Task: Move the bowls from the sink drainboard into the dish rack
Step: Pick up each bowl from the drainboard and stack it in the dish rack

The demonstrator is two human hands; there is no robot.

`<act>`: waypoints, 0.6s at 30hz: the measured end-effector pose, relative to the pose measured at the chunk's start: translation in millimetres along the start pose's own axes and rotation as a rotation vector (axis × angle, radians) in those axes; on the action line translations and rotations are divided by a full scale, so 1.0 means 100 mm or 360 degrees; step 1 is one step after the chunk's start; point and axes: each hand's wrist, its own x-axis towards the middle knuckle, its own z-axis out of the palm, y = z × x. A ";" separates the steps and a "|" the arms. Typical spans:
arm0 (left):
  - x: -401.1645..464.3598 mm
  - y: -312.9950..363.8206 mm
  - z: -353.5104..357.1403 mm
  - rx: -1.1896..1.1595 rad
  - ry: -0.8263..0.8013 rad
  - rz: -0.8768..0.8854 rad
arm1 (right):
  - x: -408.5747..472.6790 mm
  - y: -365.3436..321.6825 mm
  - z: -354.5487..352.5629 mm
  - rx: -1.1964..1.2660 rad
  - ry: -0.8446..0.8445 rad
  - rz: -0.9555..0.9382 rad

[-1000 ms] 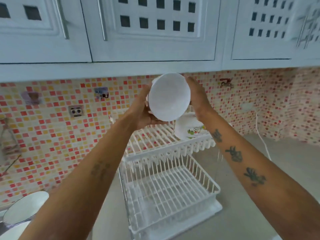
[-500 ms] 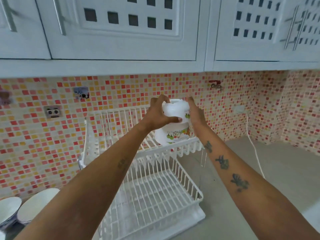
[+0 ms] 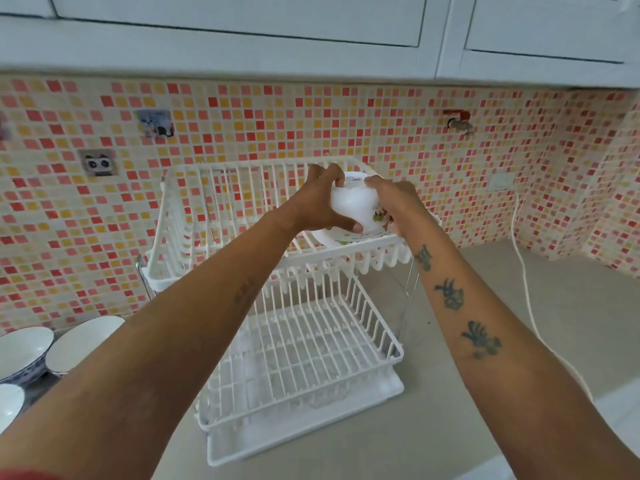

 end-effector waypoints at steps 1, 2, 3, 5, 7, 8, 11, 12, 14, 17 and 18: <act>0.00 -0.01 0.00 0.0002 0.0000 0.0000 | 0.01 0.00 0.00 -0.0012 0.0007 -0.0004; 0.00 -0.03 0.01 -0.0005 -0.0001 0.0005 | 0.02 0.00 0.00 -0.0022 0.0006 -0.0008; -0.01 -0.03 0.01 -0.0016 -0.0002 0.0012 | 0.02 0.00 0.01 -0.0032 0.0000 -0.0007; -0.03 -0.04 0.00 -0.0019 -0.0007 0.0018 | 0.02 0.00 0.02 -0.0051 -0.0006 0.0000; -0.04 -0.04 -0.01 -0.0019 -0.0016 0.0008 | 0.02 0.01 0.04 -0.0068 0.0009 0.0009; -0.05 -0.04 -0.01 -0.0022 -0.0017 -0.0003 | 0.02 0.01 0.04 -0.0066 0.0015 0.0007; -0.06 -0.03 -0.01 -0.0066 -0.0028 -0.0040 | 0.02 0.01 0.04 -0.0026 0.0030 -0.0017; -0.07 -0.02 -0.01 -0.0098 -0.0039 -0.0050 | 0.02 0.01 0.04 -0.0021 0.0047 -0.0046; -0.07 -0.02 -0.01 -0.0124 -0.0057 -0.0074 | 0.02 0.02 0.05 -0.0054 0.0120 -0.0140; -0.09 -0.02 -0.01 -0.0149 -0.0090 -0.0122 | -0.01 0.04 0.06 -0.0120 0.0231 -0.0259; -0.10 0.00 -0.02 -0.0199 -0.0092 -0.0156 | -0.01 0.05 0.06 -0.0153 0.0253 -0.0302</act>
